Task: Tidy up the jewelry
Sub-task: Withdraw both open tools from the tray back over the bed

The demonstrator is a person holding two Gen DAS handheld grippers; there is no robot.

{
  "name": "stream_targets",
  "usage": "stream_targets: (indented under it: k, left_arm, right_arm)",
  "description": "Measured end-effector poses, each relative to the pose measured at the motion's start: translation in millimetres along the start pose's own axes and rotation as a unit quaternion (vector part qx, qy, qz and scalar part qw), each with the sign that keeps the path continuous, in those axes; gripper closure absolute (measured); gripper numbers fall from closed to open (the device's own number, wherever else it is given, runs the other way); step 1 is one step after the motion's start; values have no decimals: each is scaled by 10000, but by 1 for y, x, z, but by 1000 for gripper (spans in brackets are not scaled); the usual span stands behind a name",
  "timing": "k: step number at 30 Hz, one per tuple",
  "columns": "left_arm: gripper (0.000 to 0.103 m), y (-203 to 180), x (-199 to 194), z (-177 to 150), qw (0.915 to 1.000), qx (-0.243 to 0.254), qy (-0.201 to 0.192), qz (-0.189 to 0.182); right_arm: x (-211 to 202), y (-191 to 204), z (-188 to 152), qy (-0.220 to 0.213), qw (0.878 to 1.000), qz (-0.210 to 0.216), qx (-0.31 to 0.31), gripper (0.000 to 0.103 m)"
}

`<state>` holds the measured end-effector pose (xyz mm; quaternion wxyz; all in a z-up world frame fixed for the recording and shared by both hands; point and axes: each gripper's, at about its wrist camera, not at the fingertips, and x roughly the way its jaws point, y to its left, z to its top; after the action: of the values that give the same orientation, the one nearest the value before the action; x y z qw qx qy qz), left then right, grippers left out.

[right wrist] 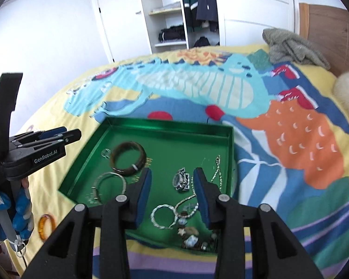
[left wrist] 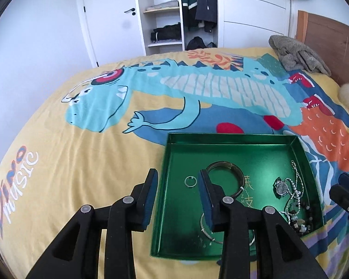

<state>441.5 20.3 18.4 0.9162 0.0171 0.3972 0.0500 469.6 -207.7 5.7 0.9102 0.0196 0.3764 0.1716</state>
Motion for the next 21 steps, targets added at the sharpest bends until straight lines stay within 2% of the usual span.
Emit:
stream_targets:
  k: [3, 9, 12, 15, 21]
  left_arm:
    - [67, 19, -37, -3, 9997, -145, -134, 120]
    - [67, 52, -114, -15, 9978, -496, -432, 82]
    - [62, 63, -150, -27, 9968, -569, -563, 81]
    - [61, 69, -182, -43, 9960, -572, -677, 82]
    - [54, 75, -234, -76, 9945, -565, -873, 103]
  right_arm:
    - [-41, 14, 2, -242, 9997, 30, -73, 67]
    - [-120, 50, -4, -634, 9976, 123, -256, 67]
    - [-156, 67, -13, -765, 9965, 170, -301, 67]
    - [-189, 82, -25, -896, 9953, 175, -337, 67]
    - [-235, 99, -49, -1032, 9940, 158, -319, 67]
